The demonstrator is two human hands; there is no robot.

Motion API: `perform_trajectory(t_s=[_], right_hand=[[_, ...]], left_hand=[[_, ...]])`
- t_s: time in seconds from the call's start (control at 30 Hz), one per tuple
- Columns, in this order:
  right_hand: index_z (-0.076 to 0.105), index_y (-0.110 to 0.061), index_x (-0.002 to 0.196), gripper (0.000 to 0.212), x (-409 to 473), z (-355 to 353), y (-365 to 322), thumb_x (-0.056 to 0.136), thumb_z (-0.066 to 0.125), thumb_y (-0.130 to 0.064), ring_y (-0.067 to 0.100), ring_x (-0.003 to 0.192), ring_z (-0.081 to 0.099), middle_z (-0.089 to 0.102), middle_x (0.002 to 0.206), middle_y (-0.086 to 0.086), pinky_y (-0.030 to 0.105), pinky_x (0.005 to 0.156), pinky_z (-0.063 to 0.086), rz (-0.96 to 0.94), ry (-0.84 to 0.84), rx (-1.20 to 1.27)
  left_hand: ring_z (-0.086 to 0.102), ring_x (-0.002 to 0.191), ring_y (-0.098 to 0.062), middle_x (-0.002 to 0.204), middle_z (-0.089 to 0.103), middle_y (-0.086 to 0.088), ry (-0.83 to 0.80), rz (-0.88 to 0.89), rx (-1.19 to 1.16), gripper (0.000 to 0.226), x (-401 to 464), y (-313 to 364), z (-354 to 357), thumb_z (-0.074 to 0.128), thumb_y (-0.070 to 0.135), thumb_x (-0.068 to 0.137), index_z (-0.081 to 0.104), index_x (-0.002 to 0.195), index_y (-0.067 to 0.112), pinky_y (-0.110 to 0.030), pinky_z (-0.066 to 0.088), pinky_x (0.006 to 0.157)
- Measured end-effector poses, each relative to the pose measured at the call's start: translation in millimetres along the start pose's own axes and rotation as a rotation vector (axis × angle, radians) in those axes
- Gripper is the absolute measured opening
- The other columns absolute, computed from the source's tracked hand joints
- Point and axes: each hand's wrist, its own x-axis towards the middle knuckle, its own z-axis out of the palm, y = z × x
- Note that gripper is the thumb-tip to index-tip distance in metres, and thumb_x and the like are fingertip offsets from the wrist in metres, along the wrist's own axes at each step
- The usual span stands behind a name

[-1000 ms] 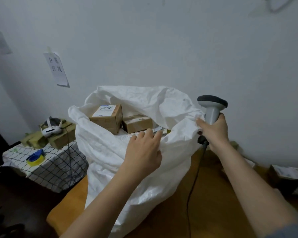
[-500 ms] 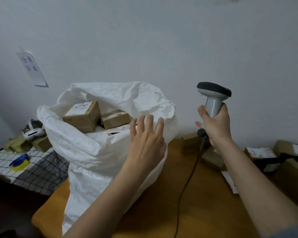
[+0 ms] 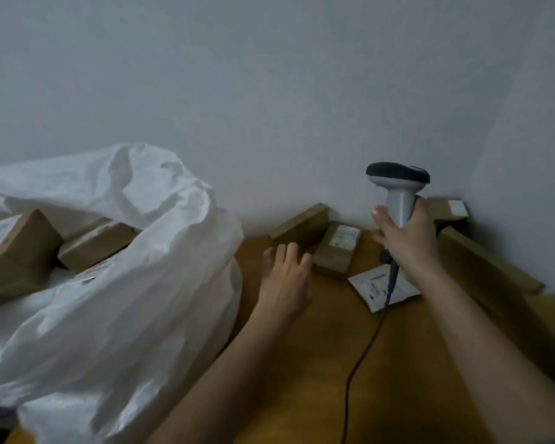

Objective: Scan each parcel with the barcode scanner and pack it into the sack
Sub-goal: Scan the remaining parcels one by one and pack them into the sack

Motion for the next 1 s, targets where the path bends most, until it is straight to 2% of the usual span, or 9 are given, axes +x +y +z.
perform_trajectory(t_s=[0.07, 0.17, 0.3, 0.5, 0.63, 0.73, 0.83, 0.9, 1.0], right_hand=[[0.049, -0.016, 0.119, 0.036, 7, -8, 13, 0.091, 0.069, -0.024, 0.013, 0.093, 0.064, 0.061, 0.105, 0.000, 0.038, 0.079, 0.060, 0.032, 0.026, -0.007], [0.048, -0.022, 0.119, 0.038, 23, -14, 32, 0.089, 0.071, -0.024, 0.011, 0.098, 0.064, 0.062, 0.106, -0.007, 0.032, 0.077, 0.060, 0.057, 0.043, -0.014], [0.047, -0.024, 0.121, 0.039, 53, -7, 63, 0.090, 0.070, -0.021, 0.009, 0.099, 0.063, 0.062, 0.105, -0.011, 0.028, 0.076, 0.059, 0.104, 0.064, -0.008], [0.050, -0.025, 0.120, 0.036, 87, 22, 127, 0.090, 0.068, -0.017, 0.007, 0.099, 0.064, 0.063, 0.107, -0.005, 0.028, 0.075, 0.058, 0.216, 0.039, 0.043], [0.050, -0.023, 0.125, 0.040, 93, 30, 161, 0.090, 0.068, -0.016, 0.001, 0.096, 0.066, 0.065, 0.107, -0.007, 0.024, 0.070, 0.058, 0.285, 0.021, 0.045], [0.051, -0.023, 0.126, 0.041, 97, 30, 175, 0.090, 0.069, -0.015, -0.002, 0.094, 0.066, 0.065, 0.105, -0.008, 0.022, 0.067, 0.058, 0.315, 0.013, 0.050], [0.053, -0.024, 0.122, 0.039, 95, 26, 182, 0.089, 0.070, -0.014, 0.003, 0.094, 0.068, 0.066, 0.104, -0.005, 0.024, 0.067, 0.058, 0.337, 0.019, 0.072], [0.054, -0.024, 0.118, 0.036, 90, 22, 182, 0.088, 0.070, -0.013, 0.007, 0.094, 0.069, 0.067, 0.104, -0.003, 0.026, 0.067, 0.059, 0.348, 0.020, 0.085], [0.057, -0.027, 0.110, 0.033, 79, 13, 179, 0.085, 0.073, -0.013, 0.005, 0.090, 0.069, 0.068, 0.102, -0.001, 0.023, 0.064, 0.058, 0.369, 0.057, 0.095]], left_hand=[[0.039, 0.121, -0.029, 0.127, 0.045, -0.008, -0.050, -0.039, -0.018, 0.029, 30, -3, 23, 0.053, 0.023, 0.090, 0.052, 0.119, 0.021, -0.048, 0.024, 0.107], [0.039, 0.120, -0.028, 0.126, 0.045, -0.007, -0.118, -0.101, -0.070, 0.029, 75, -9, 56, 0.053, 0.021, 0.089, 0.050, 0.118, 0.020, -0.045, 0.029, 0.104], [0.036, 0.131, -0.031, 0.141, 0.037, -0.011, -0.233, -0.202, -0.126, 0.050, 124, -20, 105, 0.053, 0.022, 0.091, 0.037, 0.138, 0.014, -0.046, 0.033, 0.108], [0.002, 0.149, -0.034, 0.163, 0.001, -0.012, -0.305, -0.451, -0.203, 0.079, 170, -51, 172, 0.054, 0.011, 0.094, 0.003, 0.155, 0.011, -0.050, 0.015, 0.119], [-0.010, 0.150, -0.030, 0.164, -0.005, -0.006, -0.332, -0.546, -0.244, 0.088, 189, -72, 199, 0.054, 0.000, 0.092, -0.004, 0.156, 0.015, -0.051, 0.001, 0.121], [0.015, 0.145, -0.033, 0.156, 0.020, -0.008, -0.318, -0.552, -0.222, 0.080, 192, -79, 210, 0.059, 0.003, 0.089, 0.013, 0.154, 0.013, -0.050, 0.012, 0.118], [0.041, 0.119, -0.032, 0.131, 0.038, -0.011, -0.344, -0.473, -0.222, 0.037, 182, -69, 211, 0.063, 0.010, 0.088, 0.048, 0.121, 0.011, -0.042, 0.038, 0.100], [0.044, 0.109, -0.028, 0.124, 0.039, -0.008, -0.353, -0.431, -0.284, 0.032, 167, -52, 207, 0.069, 0.020, 0.087, 0.049, 0.111, 0.011, -0.038, 0.046, 0.088], [0.041, 0.107, -0.022, 0.120, 0.038, -0.004, -0.264, -0.441, -0.378, 0.039, 134, -19, 199, 0.073, 0.029, 0.083, 0.051, 0.112, 0.014, -0.032, 0.045, 0.084]])
